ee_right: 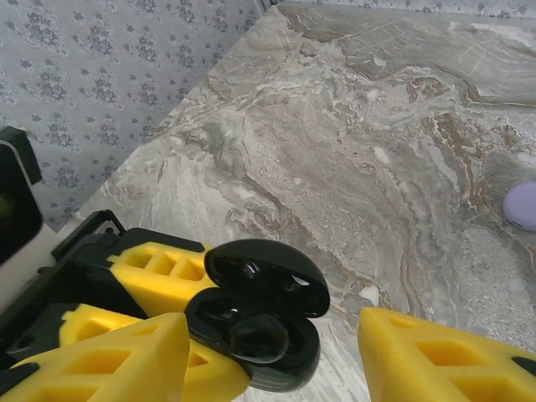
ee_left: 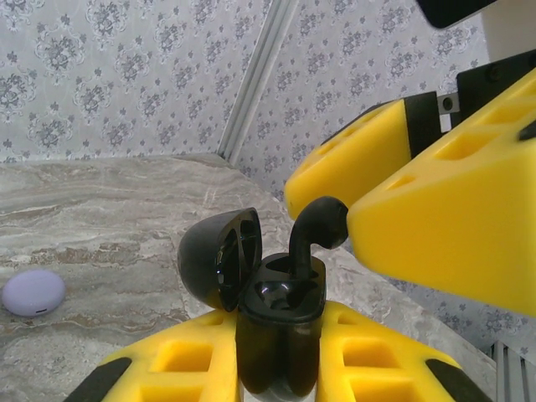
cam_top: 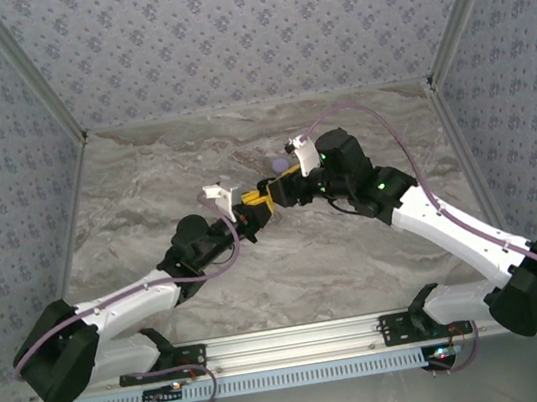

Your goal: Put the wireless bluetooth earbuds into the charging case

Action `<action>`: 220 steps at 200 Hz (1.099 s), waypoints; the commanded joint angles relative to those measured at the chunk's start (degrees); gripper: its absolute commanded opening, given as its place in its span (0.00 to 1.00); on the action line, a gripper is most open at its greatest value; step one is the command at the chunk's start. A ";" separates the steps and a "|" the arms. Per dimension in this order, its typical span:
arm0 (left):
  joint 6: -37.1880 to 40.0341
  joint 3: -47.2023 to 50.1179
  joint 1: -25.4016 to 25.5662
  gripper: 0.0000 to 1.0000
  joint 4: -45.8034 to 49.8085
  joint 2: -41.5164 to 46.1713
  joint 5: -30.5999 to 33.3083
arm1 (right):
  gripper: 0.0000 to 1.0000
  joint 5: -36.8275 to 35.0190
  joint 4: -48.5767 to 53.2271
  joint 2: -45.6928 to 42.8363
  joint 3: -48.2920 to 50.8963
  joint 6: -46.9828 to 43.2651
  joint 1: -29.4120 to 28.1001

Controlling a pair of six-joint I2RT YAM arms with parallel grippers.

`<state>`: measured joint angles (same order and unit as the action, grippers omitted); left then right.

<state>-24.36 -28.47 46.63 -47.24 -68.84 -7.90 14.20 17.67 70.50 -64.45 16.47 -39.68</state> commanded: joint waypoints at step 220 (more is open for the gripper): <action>1.86 -2.82 0.41 0.20 0.70 0.82 -2.06 | 0.44 1.21 4.66 1.68 -5.96 -3.08 -1.84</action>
<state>-23.40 -29.21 46.63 -46.00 -68.31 -8.99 16.86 21.08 72.66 -68.20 14.09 -41.06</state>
